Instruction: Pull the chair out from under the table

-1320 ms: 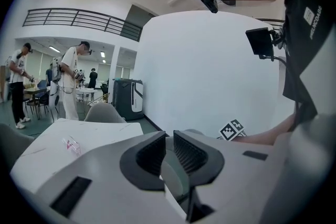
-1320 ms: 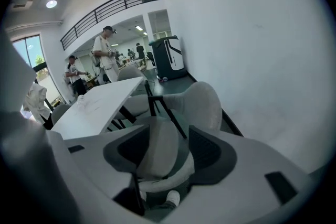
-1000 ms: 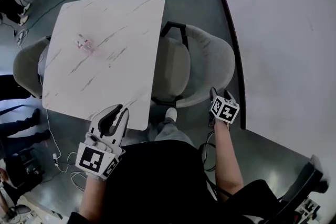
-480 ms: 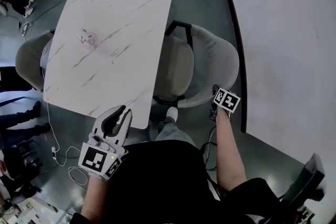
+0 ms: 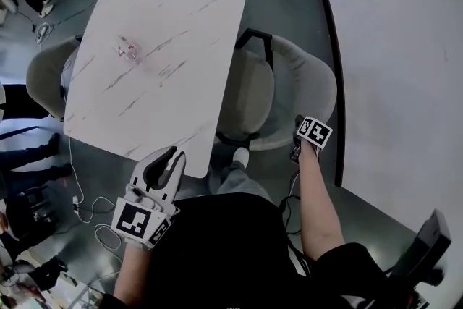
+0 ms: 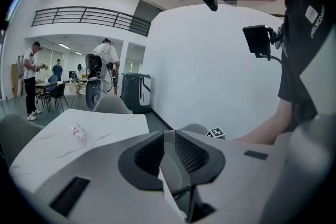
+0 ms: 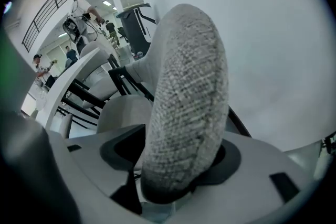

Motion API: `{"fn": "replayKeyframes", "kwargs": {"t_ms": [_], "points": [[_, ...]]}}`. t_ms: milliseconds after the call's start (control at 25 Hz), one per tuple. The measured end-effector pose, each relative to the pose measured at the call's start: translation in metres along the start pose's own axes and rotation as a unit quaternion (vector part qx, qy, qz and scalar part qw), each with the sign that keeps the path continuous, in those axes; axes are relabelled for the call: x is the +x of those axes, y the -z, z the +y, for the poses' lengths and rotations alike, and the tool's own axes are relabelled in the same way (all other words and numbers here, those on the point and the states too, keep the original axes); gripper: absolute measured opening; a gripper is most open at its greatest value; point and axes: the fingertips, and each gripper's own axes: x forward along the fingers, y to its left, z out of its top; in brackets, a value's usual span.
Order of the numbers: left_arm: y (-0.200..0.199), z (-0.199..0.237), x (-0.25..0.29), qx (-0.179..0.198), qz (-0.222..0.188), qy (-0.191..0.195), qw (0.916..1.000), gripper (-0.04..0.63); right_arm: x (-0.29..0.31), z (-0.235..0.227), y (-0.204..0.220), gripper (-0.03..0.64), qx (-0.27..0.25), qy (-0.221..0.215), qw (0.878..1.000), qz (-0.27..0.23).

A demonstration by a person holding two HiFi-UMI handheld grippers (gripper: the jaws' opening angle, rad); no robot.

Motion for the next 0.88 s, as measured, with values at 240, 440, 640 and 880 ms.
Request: {"fn": "replayKeyframes", "kwargs": {"t_ms": [240,440,640,880], "points": [[0.002,0.004,-0.001,-0.003,0.002,-0.005,1.0000,0.046,0.003,-0.006,-0.004,0.272,0.023,0.023,0.999,-0.020],[0.005,0.005,-0.001,-0.005,0.005,-0.005,1.0000,0.046,0.005,-0.012,-0.007,0.269,0.043,0.046,0.997,-0.033],[0.006,0.008,0.000,-0.007,0.008,-0.008,0.9999,0.046,0.007,-0.016,-0.008,0.219,0.068,0.055,0.995,-0.042],[0.007,0.009,0.000,-0.009,0.009,-0.009,0.9999,0.046,0.008,-0.017,-0.007,0.169,0.099,0.050,0.993,-0.042]]}}
